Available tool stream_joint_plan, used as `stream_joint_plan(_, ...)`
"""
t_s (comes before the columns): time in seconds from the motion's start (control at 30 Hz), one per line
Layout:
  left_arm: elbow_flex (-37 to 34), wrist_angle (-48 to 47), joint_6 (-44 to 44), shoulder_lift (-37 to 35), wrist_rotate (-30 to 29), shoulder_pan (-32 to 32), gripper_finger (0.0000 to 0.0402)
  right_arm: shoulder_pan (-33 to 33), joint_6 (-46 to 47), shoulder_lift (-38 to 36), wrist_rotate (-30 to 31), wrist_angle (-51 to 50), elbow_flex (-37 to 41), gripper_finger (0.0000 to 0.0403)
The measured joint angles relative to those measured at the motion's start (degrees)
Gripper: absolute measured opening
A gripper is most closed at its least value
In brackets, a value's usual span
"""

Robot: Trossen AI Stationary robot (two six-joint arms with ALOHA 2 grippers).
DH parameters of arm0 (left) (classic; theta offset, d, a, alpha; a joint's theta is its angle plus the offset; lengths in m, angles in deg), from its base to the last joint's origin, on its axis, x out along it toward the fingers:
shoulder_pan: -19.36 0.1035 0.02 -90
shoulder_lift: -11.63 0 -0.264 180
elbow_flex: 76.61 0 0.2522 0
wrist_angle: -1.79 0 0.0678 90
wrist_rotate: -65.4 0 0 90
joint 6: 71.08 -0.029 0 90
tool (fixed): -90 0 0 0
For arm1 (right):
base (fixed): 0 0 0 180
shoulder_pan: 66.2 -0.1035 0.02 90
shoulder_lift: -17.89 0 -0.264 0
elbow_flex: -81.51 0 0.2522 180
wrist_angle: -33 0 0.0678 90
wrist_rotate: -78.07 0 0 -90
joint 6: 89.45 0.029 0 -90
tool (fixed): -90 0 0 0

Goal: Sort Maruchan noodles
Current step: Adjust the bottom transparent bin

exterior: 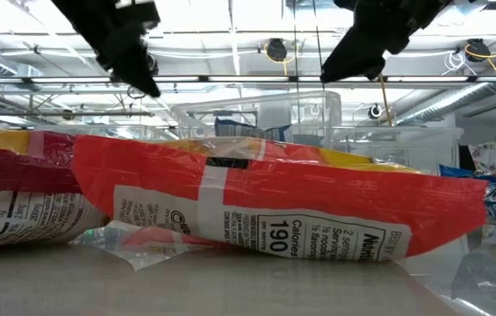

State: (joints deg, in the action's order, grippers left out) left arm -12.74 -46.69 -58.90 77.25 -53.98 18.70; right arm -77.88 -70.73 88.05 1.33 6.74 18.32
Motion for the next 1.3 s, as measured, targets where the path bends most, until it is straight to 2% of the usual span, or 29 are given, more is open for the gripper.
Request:
stream_joint_plan(0.33,-0.02,1.93,-0.28,5.67,2.08,0.73,0.0127,-0.42,1.17,-0.06,-2.77,-3.23,0.00,0.0122)
stream_joint_plan(0.43,-0.02,3.15,-0.38,5.67,4.40,0.52,0.0127,-0.44,1.16,0.03,-2.77,-6.65,0.00,0.0102)
stream_joint_plan(0.73,-0.02,6.93,-1.50,4.68,14.09,-1.16,0.0127,0.48,-1.37,0.34,3.45,-10.10,0.00,0.0027)
stream_joint_plan(0.97,0.00,7.41,-2.05,4.71,17.64,-2.28,0.0127,0.48,-2.08,0.34,3.43,-10.61,-0.02,0.0002)
stream_joint_plan(1.03,-0.02,7.24,-2.21,4.03,16.04,-2.47,0.0127,0.46,-2.06,0.34,3.42,-11.26,-0.02,0.0003)
stream_joint_plan(1.2,0.02,4.26,-0.28,1.91,4.30,-1.66,0.0127,0.46,-1.90,0.34,3.41,-12.10,-0.02,0.0003)
stream_joint_plan(1.3,0.02,3.09,0.31,1.81,3.33,-0.79,0.0127,0.46,-1.88,0.32,3.41,-12.15,-0.02,0.0003)
